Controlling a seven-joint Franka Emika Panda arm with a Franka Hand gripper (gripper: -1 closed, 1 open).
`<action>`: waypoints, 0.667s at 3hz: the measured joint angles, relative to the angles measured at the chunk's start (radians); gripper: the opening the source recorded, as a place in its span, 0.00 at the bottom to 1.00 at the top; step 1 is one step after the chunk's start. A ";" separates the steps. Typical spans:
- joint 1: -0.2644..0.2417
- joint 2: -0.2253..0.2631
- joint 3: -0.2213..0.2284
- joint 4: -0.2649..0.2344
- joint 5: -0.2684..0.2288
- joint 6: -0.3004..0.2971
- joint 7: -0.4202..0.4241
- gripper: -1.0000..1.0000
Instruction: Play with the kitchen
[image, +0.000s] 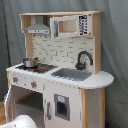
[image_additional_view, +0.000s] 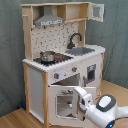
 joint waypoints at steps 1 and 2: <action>0.019 0.001 -0.005 0.058 0.000 -0.043 -0.068 1.00; 0.037 0.009 -0.020 0.110 0.003 -0.083 -0.191 1.00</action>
